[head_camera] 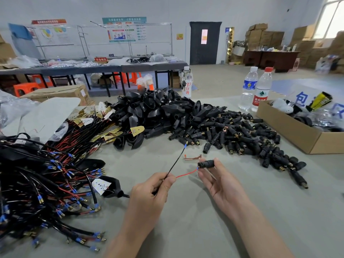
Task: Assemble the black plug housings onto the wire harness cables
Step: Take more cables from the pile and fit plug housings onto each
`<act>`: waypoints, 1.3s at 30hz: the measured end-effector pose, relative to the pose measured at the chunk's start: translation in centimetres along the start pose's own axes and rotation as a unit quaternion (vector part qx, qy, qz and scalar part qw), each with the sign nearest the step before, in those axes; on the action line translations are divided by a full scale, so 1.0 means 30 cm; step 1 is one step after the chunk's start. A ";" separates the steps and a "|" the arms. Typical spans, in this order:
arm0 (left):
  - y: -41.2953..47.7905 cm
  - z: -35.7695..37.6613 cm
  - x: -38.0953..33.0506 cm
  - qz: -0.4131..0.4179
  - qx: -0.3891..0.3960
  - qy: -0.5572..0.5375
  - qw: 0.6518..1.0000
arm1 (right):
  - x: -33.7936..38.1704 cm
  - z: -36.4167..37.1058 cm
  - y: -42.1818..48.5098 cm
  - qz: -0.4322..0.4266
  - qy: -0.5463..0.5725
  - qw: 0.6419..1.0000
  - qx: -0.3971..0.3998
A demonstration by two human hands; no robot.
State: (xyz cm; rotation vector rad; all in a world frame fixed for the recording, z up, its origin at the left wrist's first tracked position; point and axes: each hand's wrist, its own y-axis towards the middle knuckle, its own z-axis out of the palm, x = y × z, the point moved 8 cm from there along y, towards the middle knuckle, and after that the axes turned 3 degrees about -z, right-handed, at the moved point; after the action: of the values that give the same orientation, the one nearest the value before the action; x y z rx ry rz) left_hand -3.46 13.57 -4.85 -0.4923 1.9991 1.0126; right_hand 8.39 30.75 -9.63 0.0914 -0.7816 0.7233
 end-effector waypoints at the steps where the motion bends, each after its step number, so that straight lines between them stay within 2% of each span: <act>1: 0.000 -0.002 0.003 -0.001 -0.002 -0.002 1.000 | 0.002 0.001 -0.001 -0.007 -0.011 1.000 0.001; 13: 0.001 -0.029 -0.010 0.005 -0.032 0.002 0.999 | 0.008 0.027 -0.022 -0.036 -0.106 0.994 0.020; 18: 0.000 -0.027 -0.013 0.011 -0.028 -0.002 1.000 | 0.004 0.022 -0.022 -0.013 -0.055 0.998 0.018; 23: -0.002 -0.017 -0.018 0.029 -0.011 0.045 0.998 | 0.001 0.029 -0.027 0.022 0.014 0.999 0.038; 31: 0.002 -0.012 -0.020 0.040 -0.007 0.057 0.998 | -0.030 0.091 -0.054 0.028 -0.029 0.993 0.107; 39: 0.005 0.003 0.001 0.038 0.009 0.074 0.996 | -0.088 0.134 -0.088 0.062 -0.022 0.990 0.124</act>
State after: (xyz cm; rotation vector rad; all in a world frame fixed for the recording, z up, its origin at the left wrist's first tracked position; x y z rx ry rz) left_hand -3.54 13.73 -4.83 -0.4975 2.1708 1.0296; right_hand 6.31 25.95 -8.04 0.2863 -0.7400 0.9382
